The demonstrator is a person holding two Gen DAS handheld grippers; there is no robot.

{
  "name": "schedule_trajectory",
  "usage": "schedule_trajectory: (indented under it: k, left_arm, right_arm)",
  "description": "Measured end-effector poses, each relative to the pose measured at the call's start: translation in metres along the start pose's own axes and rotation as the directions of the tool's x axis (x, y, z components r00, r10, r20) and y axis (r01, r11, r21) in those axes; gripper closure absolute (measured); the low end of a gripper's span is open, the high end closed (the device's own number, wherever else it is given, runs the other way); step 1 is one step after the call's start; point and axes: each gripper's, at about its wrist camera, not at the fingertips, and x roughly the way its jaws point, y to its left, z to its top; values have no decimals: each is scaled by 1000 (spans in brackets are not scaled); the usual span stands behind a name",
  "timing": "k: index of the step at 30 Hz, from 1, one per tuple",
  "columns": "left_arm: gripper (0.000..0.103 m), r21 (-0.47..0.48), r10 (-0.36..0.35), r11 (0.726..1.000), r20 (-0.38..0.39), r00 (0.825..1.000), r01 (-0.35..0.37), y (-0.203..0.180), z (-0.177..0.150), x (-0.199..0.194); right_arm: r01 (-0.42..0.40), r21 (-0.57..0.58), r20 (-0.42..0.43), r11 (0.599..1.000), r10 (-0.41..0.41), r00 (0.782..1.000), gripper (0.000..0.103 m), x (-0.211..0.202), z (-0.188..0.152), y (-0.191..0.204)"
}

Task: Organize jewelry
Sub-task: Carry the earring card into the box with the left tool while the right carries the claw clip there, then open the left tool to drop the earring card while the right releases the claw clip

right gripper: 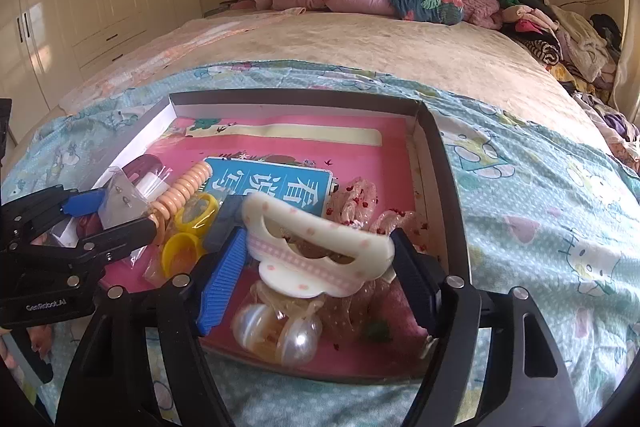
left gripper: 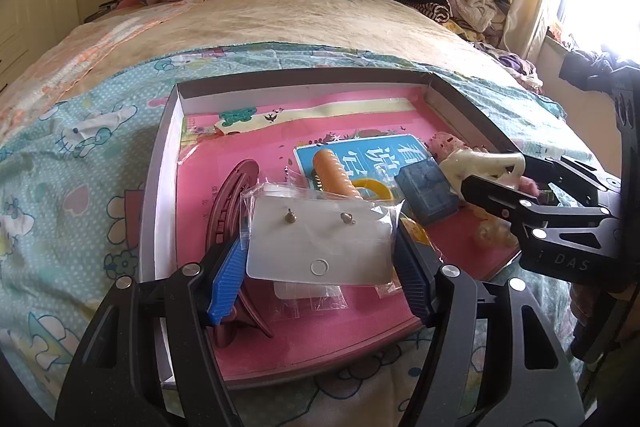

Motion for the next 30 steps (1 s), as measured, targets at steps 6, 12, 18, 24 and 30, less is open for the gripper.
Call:
schedule_trajectory:
  k: [6,12,18,24,30]
  left_arm:
    - [45,1,3,1000,-1,1000,-3,0,0,0]
    - [41,0,5,1000,-5,1000,-5,0,0,-1]
    - [27,-9,10,1000,-8,1000,-10,1,-1,-7]
    - [15,-10,27,1000,6,1000,-27,0,2,-19]
    - [11,-14,56,998,31,998,-55,0,4,-35]
  right_arm:
    - [0,7,8,1000,0,1000,30,-9,-5,-3]
    - [7,9,14,1000,-7,1000,28,-17,-9,-5]
    - [18,4,19,1000,-18,1000,22,-22,-12,-5]
    - [28,11,41,1000,-28,999,13,-31,-11,-6]
    - [30,20,76,999,-31,997,10,-48,-12,-4]
